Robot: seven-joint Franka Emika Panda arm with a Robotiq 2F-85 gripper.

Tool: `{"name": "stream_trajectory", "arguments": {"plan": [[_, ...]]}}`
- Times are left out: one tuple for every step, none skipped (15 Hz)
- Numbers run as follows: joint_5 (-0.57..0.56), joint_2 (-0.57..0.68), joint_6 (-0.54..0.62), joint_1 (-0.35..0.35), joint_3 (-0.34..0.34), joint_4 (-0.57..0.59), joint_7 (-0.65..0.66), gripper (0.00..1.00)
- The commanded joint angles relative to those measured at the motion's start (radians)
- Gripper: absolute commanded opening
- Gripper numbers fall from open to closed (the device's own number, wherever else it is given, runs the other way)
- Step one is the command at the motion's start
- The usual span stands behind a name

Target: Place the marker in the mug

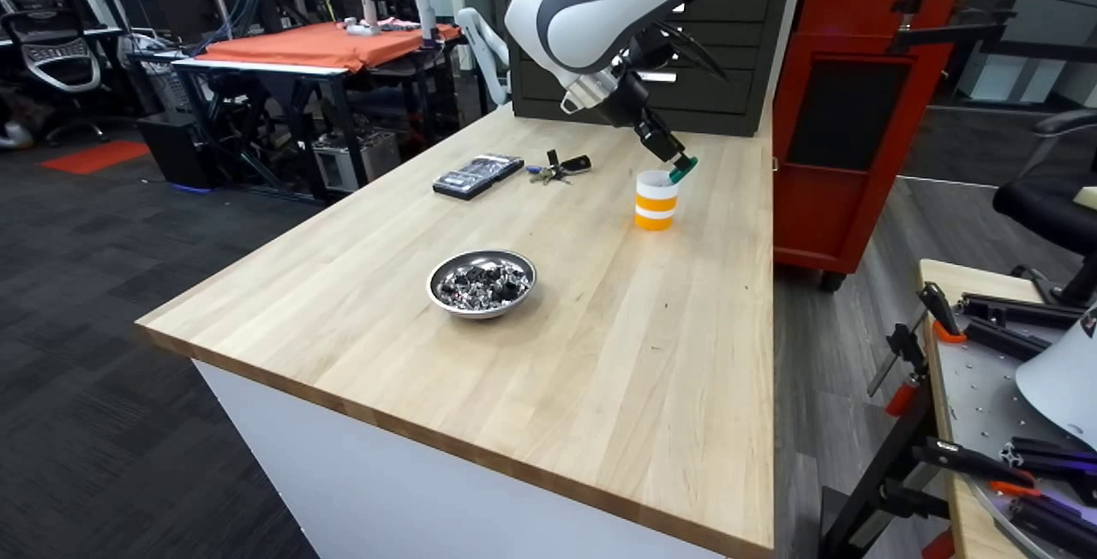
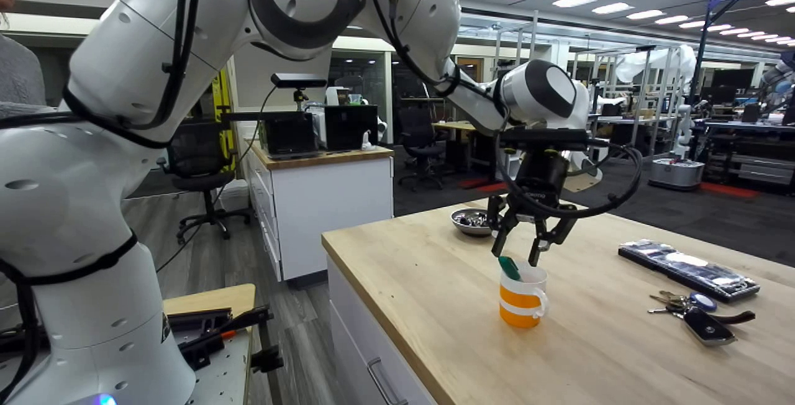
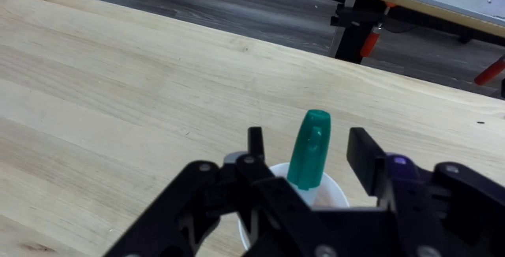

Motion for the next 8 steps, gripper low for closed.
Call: {"name": "stream_trajectory", "arguments": {"plan": [[-0.016,-0.006,-0.043,-0.001,0.006,0.041,-0.017,0.88],[-0.015,-0.015,-0.038,-0.001,0.007,0.038,-0.014,0.94],[-0.013,-0.019,-0.036,0.000,0.008,0.040,-0.011,0.99],[-0.012,-0.025,-0.037,0.003,0.006,0.041,0.007,1.00],[-0.005,-0.002,-0.012,-0.005,0.009,0.040,0.000,0.90],[-0.005,-0.003,-0.013,-0.005,0.009,0.046,0.000,0.95],[-0.005,-0.003,-0.014,-0.004,0.009,0.049,0.000,1.00],[-0.005,-0.003,-0.014,-0.004,0.009,0.051,0.000,1.00]]}}
